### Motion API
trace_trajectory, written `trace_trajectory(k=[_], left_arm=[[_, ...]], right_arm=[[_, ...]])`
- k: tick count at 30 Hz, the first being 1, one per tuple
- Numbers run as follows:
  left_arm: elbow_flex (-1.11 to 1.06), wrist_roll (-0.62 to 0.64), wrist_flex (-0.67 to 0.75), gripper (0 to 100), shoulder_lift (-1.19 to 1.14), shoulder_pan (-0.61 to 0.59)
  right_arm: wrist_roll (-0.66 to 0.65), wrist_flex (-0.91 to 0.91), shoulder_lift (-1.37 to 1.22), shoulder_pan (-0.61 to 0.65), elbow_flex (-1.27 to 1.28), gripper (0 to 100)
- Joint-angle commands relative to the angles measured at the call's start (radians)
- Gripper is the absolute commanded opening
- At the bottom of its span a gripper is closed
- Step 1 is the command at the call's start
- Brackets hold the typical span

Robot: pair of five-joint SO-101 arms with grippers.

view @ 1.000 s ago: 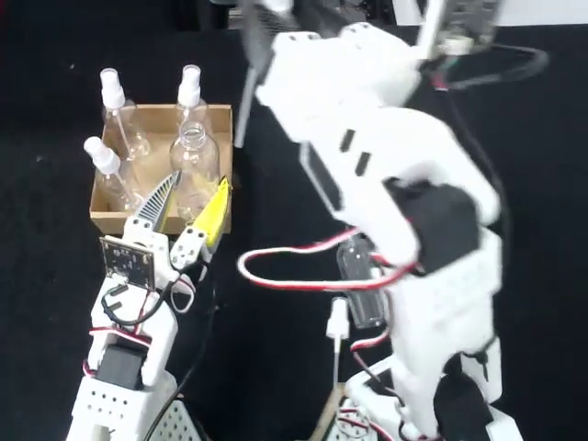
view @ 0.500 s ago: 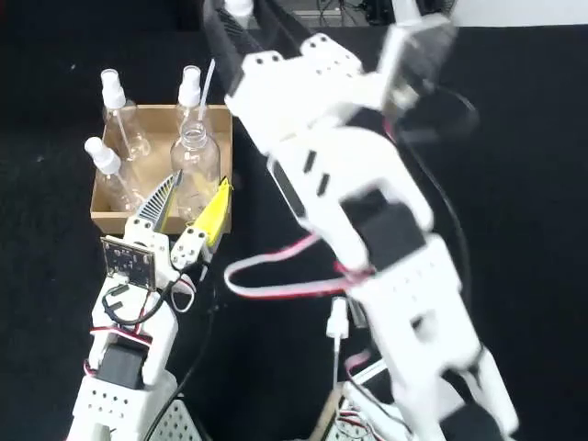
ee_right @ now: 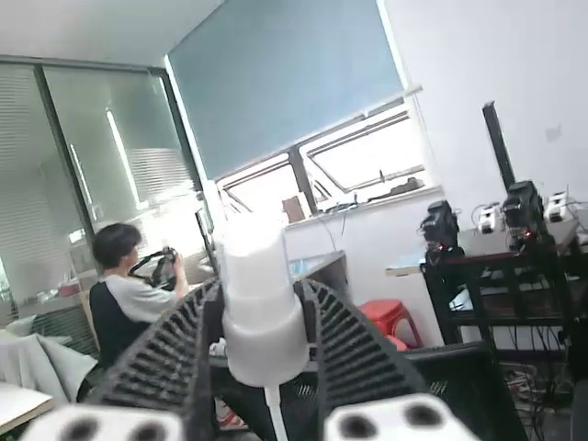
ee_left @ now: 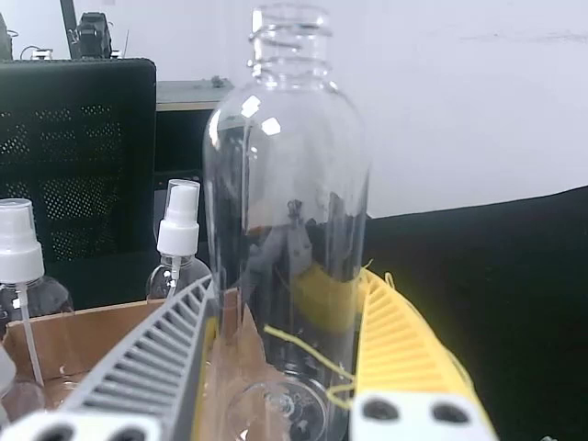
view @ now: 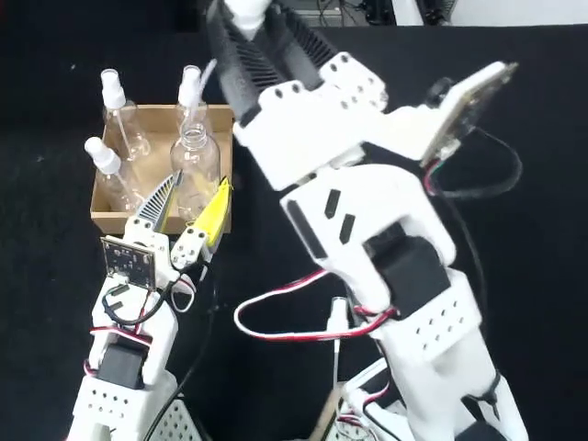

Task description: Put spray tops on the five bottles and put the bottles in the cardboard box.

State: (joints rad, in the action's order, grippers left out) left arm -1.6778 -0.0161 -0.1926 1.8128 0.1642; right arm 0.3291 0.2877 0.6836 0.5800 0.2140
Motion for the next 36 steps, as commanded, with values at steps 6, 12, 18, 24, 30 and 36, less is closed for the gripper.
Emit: trace_trajectory(k=[6, 12, 18, 24, 30, 36], left_arm=[[-0.022, 0.006, 0.003, 3, 0.006, 0.008], [-0.022, 0.006, 0.003, 3, 0.006, 0.008], [-0.022, 0.006, 0.003, 3, 0.006, 0.008], [-0.022, 0.006, 0.003, 3, 0.006, 0.008], [-0.022, 0.005, 0.003, 3, 0.006, 0.007], [-0.022, 0.006, 0.003, 3, 0.006, 0.008]], right_arm=[[-0.054, 0.018, -0.125, 0.015, -0.059, 1.0], [-0.206, 0.115, -0.16, 0.018, -0.124, 1.0], [-0.206, 0.133, -0.16, 0.018, -0.131, 1.0], [-0.206, 0.193, -0.159, 0.083, -0.124, 1.1], [-0.212, 0.379, -0.097, 0.061, -0.068, 1.1], [-0.212, 0.397, -0.085, 0.052, -0.044, 6.2]])
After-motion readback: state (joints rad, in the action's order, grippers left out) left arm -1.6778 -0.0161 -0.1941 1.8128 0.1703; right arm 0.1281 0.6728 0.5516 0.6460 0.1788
